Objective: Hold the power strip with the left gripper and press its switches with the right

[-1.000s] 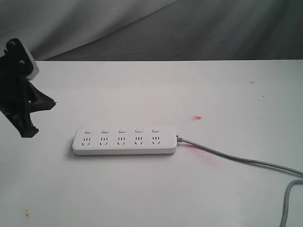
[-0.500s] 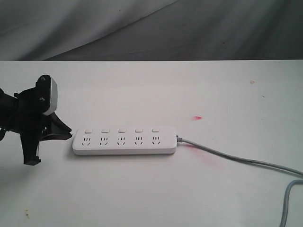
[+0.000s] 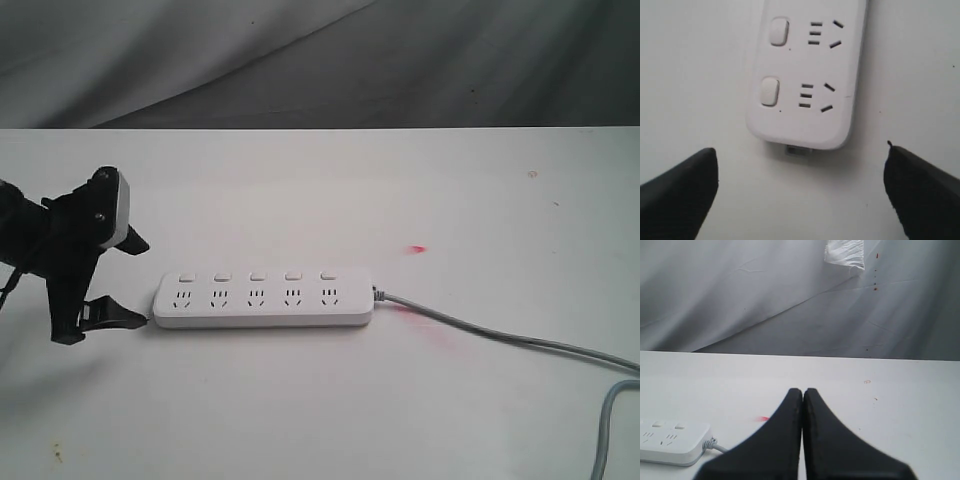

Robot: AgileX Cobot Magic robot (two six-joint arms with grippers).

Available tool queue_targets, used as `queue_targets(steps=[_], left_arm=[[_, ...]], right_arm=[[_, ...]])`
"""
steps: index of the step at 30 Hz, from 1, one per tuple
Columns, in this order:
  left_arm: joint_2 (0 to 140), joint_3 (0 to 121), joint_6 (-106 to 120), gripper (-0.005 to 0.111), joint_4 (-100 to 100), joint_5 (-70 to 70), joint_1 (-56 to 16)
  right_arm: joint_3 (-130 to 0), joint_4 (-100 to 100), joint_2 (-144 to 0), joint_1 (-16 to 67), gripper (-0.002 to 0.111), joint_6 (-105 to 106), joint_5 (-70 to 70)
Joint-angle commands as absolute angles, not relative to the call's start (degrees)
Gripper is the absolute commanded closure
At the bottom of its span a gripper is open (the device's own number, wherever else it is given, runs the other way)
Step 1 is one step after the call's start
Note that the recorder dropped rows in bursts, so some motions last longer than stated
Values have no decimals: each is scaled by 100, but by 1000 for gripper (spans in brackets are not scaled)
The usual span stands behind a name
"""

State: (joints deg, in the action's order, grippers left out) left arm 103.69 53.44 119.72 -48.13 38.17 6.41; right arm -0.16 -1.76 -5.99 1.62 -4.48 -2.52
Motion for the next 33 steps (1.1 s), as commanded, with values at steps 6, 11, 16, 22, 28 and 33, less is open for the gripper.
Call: queue_targets(steps=[6,11,16,22,28,33], left_arm=[[11172,6072,11996,22,-4859,4246,635],[11442,6162,11996,22,-5001,4208,635],[11547,6162,11996,22,-5152,4196,566],[11698,6162,11996,22,-5223,4333,508],[11749,6162,11996,26,-5203,4423,508],[11749,6162,11996,31,-5190,4423,508]], right_arm=[[0,-217,-567,115,108,-468,-194],[0,-217,-567,115,108,-468,-194],[0,-217,-567,115,108,-468,-194],[0,-217,-567,115,108,-468,-194],[0,-217,-567,115,108,-468,-194],[0,-217,-567,115,108,-468,-194]])
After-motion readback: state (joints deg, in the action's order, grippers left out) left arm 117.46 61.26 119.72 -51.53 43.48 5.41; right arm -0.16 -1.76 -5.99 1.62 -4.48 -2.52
